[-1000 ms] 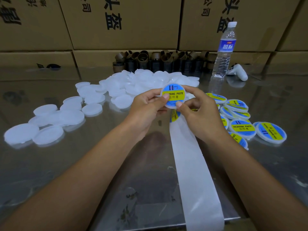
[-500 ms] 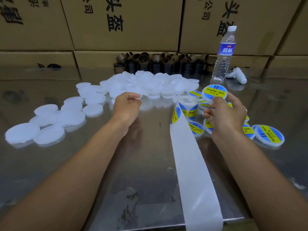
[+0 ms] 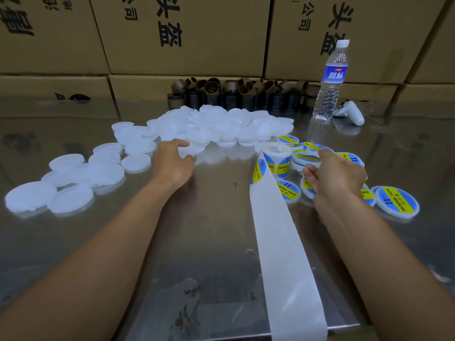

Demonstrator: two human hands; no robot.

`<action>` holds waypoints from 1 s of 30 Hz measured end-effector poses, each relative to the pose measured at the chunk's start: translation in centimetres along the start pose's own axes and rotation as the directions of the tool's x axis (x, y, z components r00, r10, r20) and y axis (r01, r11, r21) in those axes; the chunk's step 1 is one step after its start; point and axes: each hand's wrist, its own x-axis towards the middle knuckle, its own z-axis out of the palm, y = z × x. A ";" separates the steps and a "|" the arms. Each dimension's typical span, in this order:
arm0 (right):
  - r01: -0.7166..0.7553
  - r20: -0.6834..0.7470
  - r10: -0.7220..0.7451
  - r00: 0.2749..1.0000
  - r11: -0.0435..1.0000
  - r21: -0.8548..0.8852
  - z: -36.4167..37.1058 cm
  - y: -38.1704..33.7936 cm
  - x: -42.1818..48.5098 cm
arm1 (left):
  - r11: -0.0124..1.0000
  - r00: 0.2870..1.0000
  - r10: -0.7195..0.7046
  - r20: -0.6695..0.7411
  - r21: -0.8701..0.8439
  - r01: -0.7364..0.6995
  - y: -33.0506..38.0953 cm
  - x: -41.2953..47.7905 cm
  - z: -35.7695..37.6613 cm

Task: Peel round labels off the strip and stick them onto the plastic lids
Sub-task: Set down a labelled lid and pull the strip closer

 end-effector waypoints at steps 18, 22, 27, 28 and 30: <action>0.304 0.106 -0.288 0.952 0.935 -0.185 0.6 0.5 -1.1 | 0.888 0.989 0.137 0.062 0.435 -0.150 -0.1 -0.6 -0.1; 0.306 0.110 -0.290 0.951 0.933 -0.191 0.6 0.5 -1.1 | 0.872 0.981 0.196 0.015 0.455 -0.181 0.3 -0.9 -0.4; 0.304 0.122 -0.284 0.951 0.932 -0.197 0.6 0.6 -1.2 | 0.900 0.977 0.211 -0.027 0.395 -0.183 0.4 -1.2 -0.6; 0.303 0.124 -0.282 0.951 0.932 -0.198 0.6 0.5 -1.2 | 0.910 0.980 0.197 -0.034 0.377 -0.170 0.4 -1.1 -0.6; 0.299 0.132 -0.278 0.952 0.935 -0.191 0.6 0.5 -1.2 | 0.924 0.987 0.158 -0.032 0.357 -0.137 0.3 -1.0 -0.5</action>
